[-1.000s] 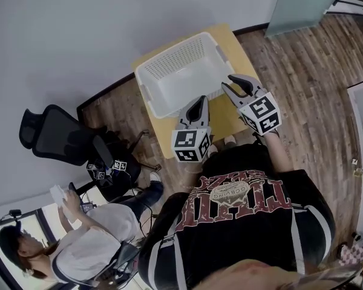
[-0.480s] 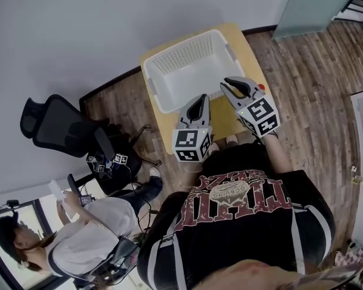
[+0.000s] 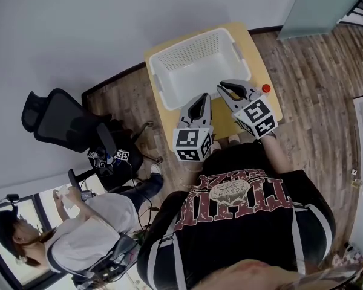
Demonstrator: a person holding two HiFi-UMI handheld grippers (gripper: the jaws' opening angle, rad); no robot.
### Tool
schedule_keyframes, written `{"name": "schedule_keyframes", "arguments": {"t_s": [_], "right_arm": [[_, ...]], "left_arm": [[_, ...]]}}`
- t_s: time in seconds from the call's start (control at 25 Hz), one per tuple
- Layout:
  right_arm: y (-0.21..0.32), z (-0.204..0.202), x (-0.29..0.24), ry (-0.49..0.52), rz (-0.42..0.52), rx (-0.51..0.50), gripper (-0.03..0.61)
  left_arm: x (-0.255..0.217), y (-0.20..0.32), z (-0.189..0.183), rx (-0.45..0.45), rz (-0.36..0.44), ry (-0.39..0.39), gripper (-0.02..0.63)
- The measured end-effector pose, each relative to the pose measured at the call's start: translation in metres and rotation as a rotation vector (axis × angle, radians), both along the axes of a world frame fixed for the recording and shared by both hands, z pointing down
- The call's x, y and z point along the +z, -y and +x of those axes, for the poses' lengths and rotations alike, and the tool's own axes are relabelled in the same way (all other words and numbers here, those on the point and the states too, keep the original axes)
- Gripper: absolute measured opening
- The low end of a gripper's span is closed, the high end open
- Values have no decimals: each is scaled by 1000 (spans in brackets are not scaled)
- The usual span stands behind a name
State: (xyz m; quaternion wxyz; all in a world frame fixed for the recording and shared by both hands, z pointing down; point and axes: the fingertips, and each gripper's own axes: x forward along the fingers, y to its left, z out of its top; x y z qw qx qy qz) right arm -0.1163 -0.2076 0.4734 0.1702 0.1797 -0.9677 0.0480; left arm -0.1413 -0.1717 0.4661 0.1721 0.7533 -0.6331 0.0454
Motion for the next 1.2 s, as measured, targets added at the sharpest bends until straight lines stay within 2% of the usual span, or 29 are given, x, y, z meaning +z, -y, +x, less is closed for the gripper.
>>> {"name": "schedule_keyframes", "arguments": {"t_s": [0.72,1.2], "right_arm": [[-2,-9,10,-9,-14,-44,24],[9,-13,18,-1,-38,-25,17]], "left_arm": [[4,4,-3,-23,2,-9,32],[8,14,-10,-39,-2,-13,32]]}}
